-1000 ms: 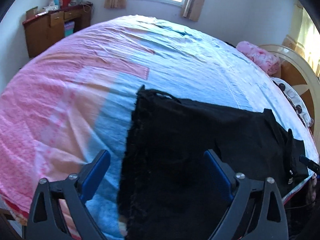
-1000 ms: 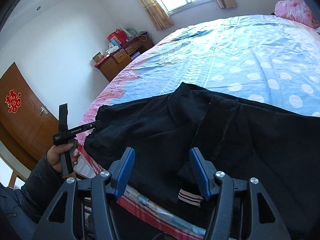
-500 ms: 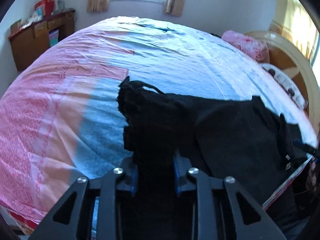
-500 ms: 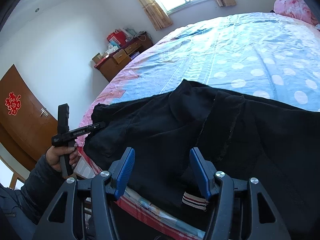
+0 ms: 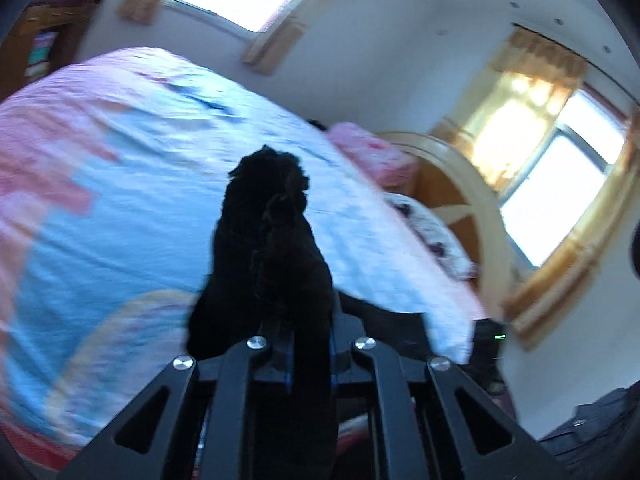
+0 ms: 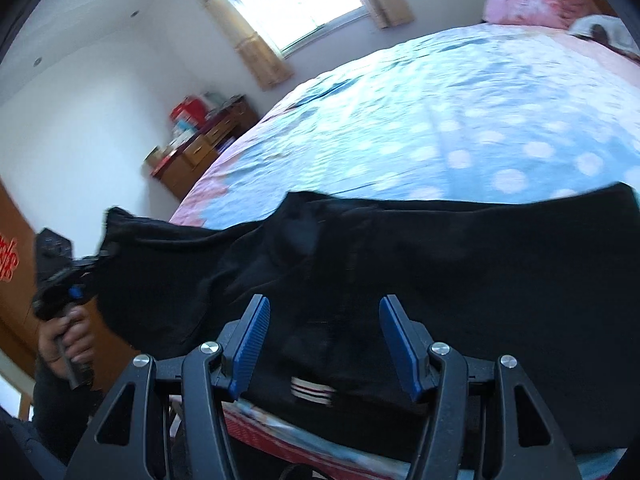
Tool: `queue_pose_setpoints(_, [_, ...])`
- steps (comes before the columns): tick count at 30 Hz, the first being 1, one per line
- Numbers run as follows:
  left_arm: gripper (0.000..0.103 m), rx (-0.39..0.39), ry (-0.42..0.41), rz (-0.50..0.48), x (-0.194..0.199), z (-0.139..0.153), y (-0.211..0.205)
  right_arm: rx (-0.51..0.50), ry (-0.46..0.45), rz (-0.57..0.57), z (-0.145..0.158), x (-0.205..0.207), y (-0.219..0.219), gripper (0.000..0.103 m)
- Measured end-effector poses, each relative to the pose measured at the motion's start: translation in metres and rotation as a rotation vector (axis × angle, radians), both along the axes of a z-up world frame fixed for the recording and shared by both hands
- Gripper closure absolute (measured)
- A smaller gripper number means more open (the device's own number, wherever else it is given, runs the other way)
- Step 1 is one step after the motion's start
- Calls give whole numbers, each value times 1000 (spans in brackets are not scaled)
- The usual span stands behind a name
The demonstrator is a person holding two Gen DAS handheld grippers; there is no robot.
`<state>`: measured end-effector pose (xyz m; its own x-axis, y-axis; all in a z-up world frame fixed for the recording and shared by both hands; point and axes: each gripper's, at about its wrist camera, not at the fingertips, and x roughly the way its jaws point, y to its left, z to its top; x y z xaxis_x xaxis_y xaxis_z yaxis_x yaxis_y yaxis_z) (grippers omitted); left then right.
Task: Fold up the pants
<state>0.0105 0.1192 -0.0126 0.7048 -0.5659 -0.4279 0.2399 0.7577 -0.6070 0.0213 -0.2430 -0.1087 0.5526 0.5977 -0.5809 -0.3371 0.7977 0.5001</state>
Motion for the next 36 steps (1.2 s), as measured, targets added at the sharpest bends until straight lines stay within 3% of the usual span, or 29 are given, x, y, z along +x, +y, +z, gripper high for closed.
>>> queue_pose_setpoints(6, [91, 18, -38, -193, 36, 23, -98, 2, -20, -153, 12, -12, -49, 44])
queue_pose_setpoints(17, [91, 92, 54, -445, 93, -3, -250, 24, -45, -438, 22, -31, -143, 44])
queue_pose_setpoints(25, [91, 200, 86, -495, 106, -36, -321, 50, -11, -532, 5, -32, -181, 44])
queue_pose_setpoints(29, [85, 227, 110, -523, 114, -59, -351, 46, 5, -570, -1, -34, -190, 44])
queue_pose_setpoints(32, [87, 159, 156, -595, 115, -70, -365, 43, 7, -593, -3, -35, -195, 44])
queue_pose_setpoints(34, [87, 191, 135, -583, 106, -64, -366, 48, 8, -601, -4, -35, -197, 44])
queue_pose_setpoints(35, [85, 196, 109, -592, 101, -59, -364, 56, 6, -596, -4, -36, -198, 44])
queue_pose_setpoints(36, [73, 212, 69, -585, 94, -51, -356, 70, 1, -572, -2, -35, -197, 44])
